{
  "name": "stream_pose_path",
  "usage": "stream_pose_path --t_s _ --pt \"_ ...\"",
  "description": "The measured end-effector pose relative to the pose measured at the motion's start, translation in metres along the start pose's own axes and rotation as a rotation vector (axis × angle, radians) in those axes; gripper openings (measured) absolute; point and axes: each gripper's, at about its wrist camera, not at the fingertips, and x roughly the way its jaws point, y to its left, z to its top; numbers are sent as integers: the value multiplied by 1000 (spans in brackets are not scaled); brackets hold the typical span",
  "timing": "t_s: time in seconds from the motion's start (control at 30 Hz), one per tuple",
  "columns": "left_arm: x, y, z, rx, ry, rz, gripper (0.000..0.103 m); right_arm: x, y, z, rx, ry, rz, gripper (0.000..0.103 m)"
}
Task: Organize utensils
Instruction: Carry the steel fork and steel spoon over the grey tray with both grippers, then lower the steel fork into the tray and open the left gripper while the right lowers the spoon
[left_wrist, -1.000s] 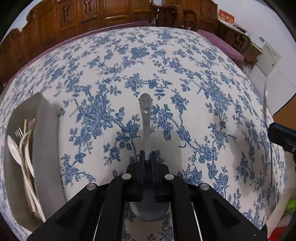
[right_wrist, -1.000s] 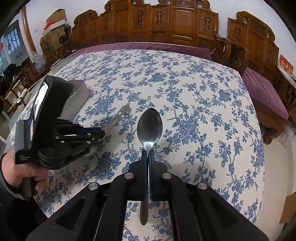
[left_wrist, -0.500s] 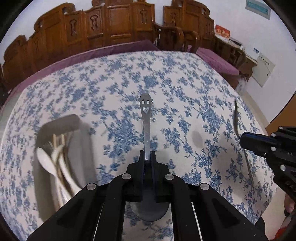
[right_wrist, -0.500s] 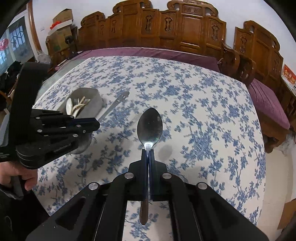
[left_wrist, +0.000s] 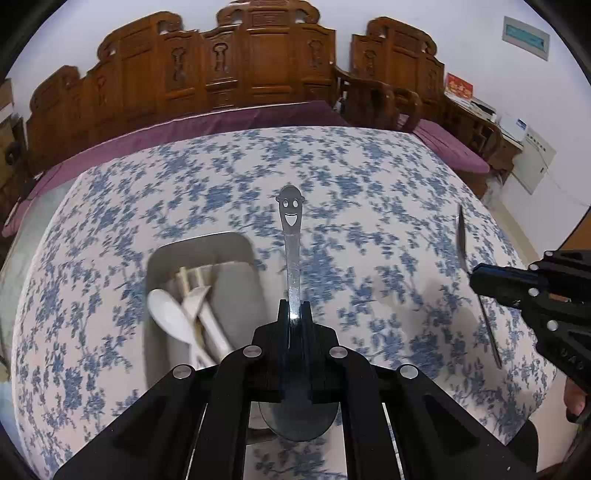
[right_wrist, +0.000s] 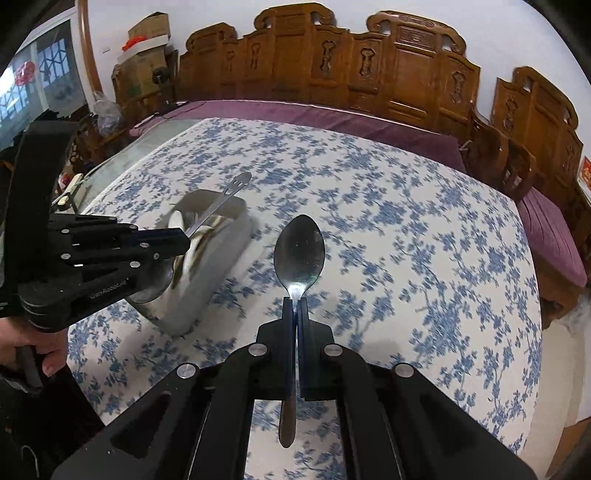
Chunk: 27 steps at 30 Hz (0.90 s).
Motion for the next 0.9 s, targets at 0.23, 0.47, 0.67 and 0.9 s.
stream_pose_path --t_s 0.23,0.47,0.67,0.9 --pt "9 34 -13 -34 17 16 5 8 26 16 -26 -1 16 3" --pt "23 56 -25 -68 36 10 5 16 46 29 -49 0 27 3" --pt "39 63 -30 -73 54 7 5 22 57 35 -57 7 34 3" --pt "35 77 -35 -101 30 -19 6 34 68 41 -65 22 36 3"
